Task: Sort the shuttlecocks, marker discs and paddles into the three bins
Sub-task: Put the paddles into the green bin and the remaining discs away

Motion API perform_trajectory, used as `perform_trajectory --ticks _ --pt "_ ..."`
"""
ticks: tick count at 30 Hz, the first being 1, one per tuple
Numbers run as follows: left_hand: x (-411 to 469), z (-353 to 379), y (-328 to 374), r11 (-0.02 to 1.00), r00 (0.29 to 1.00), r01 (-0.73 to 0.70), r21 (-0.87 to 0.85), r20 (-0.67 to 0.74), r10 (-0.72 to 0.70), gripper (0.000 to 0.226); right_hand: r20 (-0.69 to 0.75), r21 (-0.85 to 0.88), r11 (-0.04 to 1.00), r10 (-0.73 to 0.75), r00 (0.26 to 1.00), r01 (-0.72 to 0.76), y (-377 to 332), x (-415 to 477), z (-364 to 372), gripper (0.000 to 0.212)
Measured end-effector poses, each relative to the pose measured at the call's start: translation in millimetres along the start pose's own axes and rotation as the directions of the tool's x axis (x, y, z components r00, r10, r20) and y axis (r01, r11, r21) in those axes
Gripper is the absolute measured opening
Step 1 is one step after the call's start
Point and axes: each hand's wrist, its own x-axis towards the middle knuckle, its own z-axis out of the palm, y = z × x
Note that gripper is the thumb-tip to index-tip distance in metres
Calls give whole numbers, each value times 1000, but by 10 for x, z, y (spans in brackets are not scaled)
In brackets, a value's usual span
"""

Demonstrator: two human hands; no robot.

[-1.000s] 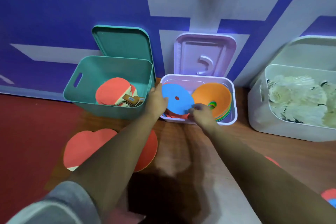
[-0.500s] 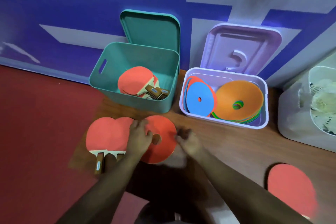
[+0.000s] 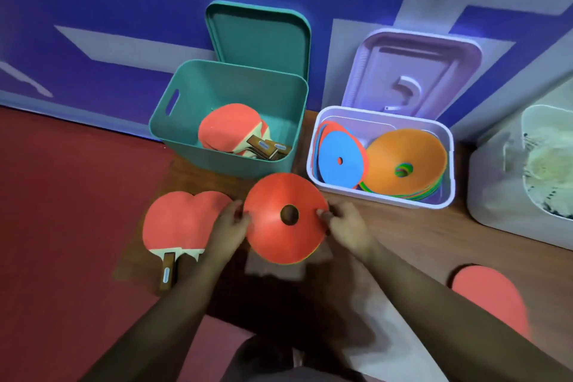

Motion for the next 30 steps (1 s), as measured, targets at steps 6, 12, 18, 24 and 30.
perform_trajectory --ticks 6,12,18,24,30 --pt "-204 338 328 971 963 -61 -231 241 118 28 -143 -83 984 -171 975 160 18 -370 -615 12" --pt "-392 685 1101 956 966 -201 -214 122 230 31 -367 -63 991 -135 921 120 54 -577 -1213 9" --pt "-185 1189 2001 968 989 -137 -211 20 145 25 -538 -144 989 -103 836 29 120 -472 -1768 15" --pt "90 1664 2223 974 973 -227 -12 43 228 30 -477 -74 997 -24 878 -13 145 -255 -2041 34" --pt "26 1940 2277 944 960 -269 193 134 246 41 -396 5 1000 27 918 -27 484 -385 -2160 39"
